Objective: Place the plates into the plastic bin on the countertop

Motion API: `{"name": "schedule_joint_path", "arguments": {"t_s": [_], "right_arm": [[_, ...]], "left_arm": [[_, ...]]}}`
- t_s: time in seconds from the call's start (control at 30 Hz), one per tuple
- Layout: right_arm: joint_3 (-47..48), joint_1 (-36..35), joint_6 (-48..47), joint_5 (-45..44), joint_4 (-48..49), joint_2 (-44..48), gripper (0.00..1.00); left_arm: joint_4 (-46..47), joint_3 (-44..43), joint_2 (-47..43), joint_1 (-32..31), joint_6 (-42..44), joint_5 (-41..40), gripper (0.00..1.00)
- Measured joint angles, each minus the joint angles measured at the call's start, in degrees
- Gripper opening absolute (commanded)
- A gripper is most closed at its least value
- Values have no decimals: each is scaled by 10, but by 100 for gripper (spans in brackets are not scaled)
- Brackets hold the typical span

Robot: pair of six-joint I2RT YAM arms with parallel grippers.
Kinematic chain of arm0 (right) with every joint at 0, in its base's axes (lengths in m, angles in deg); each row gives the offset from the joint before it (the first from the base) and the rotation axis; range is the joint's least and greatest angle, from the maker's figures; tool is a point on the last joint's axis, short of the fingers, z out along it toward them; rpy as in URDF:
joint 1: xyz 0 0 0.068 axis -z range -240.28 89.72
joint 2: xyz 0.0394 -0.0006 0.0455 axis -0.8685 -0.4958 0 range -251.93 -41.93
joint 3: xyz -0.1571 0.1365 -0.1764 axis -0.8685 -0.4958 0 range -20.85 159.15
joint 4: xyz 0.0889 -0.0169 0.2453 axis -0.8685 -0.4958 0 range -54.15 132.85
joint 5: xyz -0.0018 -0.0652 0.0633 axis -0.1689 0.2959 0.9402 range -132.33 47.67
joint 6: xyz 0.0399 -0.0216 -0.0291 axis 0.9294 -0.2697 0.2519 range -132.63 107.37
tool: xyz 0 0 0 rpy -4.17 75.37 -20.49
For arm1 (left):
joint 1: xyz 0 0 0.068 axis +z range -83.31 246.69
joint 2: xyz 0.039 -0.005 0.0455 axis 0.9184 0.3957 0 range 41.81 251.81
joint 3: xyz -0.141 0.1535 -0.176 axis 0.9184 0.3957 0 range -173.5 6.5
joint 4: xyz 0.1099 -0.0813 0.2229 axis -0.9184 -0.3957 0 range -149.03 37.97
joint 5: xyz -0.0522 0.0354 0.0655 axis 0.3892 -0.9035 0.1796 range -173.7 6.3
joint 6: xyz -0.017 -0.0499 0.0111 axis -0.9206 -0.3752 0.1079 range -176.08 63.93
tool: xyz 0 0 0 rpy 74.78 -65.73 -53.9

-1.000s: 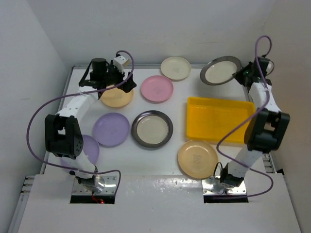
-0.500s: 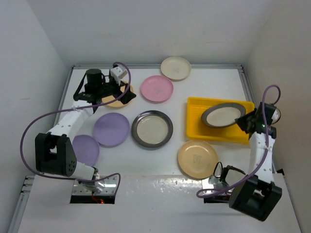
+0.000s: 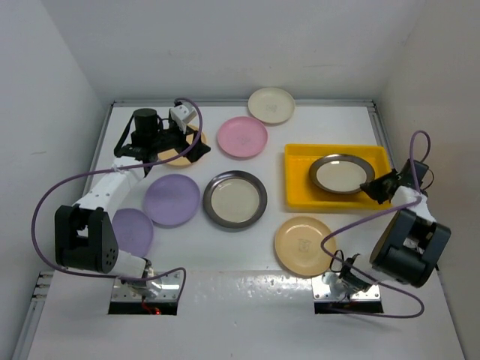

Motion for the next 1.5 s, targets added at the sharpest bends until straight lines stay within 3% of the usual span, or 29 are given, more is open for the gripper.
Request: {"name": "schedule_joint_path", "arguments": {"t_s": [0.13,0.17,0.23,0.27,0.4,0.43,0.57,0.73,0.77,0.8,0.83,0.87,0.93,0.97,1.0,1.2,1.5], "right_arm": [[40,0,-29,43,28,-84,0],[47,0,-37,50,31,-96,4],[61,0,-49,59,27,-111,33],[68,0,-59,61,24,-116,62],[89,-10,-89,47,-12,-121,88],[103,-17,-97,28,-31,-121,100],[158,-75,-143,-88,-97,-116,100],[198,-230,-202,-245,-117,-46,97],[200,-260,-214,-248,-111,-26,87],[200,-292,-225,-238,-99,-7,44],[201,-327,-232,-214,-82,8,27],[202,-352,-234,-191,-69,12,23],[210,-410,-220,-134,-48,-9,71],[216,-428,-217,-115,-41,-24,83],[219,-455,-212,-102,-35,-56,87],[233,-552,-208,-80,-43,-221,88],[286,-575,-209,-60,-64,-325,79]], "left_arm": [[-1,0,0,0,2,-2,94],[-1,0,0,0,2,-2,94],[-2,0,0,0,4,-3,94],[-2,0,0,0,5,-3,94],[-3,0,1,0,7,-4,94],[-2,0,1,0,9,-4,94],[-3,0,3,0,15,-3,94],[-21,-4,4,1,22,-23,95],[-28,-5,4,2,24,-30,95],[-35,-6,3,3,26,-39,95],[-44,-6,1,5,28,-48,95],[-53,-6,-2,7,29,-56,95],[-75,-6,-14,14,29,-73,95],[-86,-6,-23,18,28,-81,95],[-97,-6,-36,22,27,-89,96],[-119,42,-153,37,17,-106,96],[-147,133,-287,37,-14,-116,96]]}}
